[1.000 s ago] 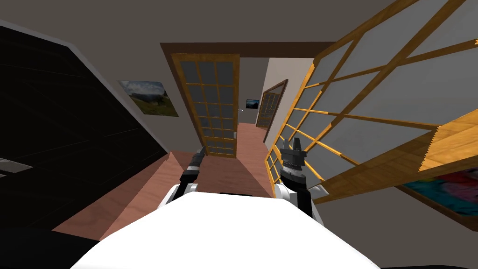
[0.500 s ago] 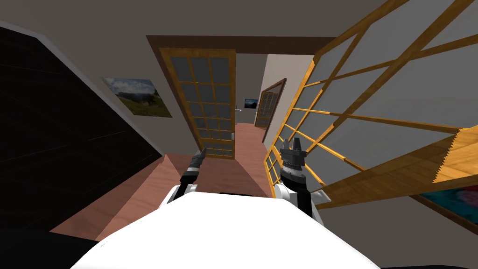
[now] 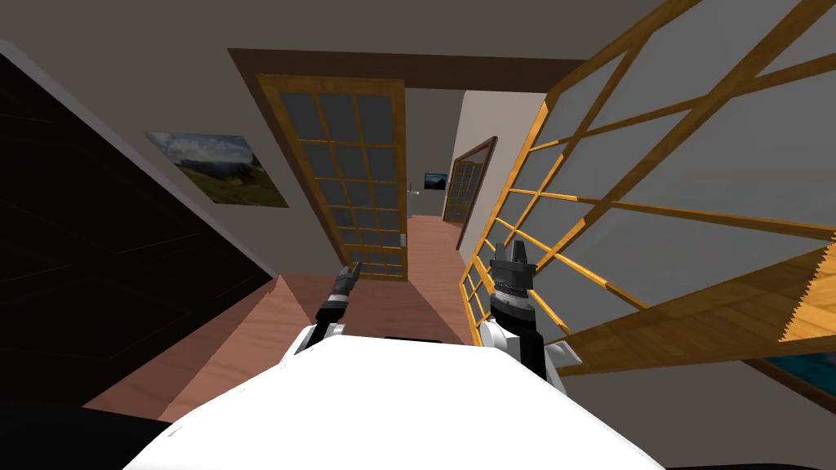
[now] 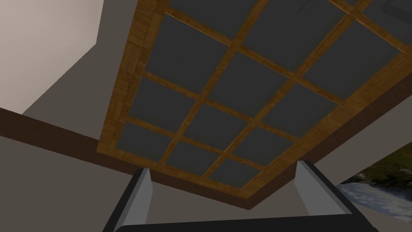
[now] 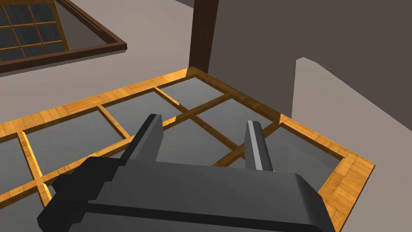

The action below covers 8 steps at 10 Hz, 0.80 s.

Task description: Pull the door open

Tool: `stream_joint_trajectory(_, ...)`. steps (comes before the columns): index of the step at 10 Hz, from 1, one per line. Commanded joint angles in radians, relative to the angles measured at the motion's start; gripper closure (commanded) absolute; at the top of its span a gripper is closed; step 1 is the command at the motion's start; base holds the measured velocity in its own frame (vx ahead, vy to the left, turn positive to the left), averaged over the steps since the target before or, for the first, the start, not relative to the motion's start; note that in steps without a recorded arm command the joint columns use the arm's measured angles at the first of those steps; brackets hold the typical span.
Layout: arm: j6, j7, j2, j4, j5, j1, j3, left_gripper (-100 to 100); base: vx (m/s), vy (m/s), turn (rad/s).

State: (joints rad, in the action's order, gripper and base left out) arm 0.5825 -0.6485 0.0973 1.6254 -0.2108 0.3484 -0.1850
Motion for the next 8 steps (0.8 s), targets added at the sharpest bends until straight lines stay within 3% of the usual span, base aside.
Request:
stream_joint_trajectory(1,0.017,-0.031,0.002,-0.041,-0.005,-0.011,-0.011,-100,0.109,-0.028,-0.056)
stream_joint_trajectory(8,0.066,-0.156,0.000,-0.184,-0.031,-0.050,-0.049,-100,0.108,-0.029,-0.051)
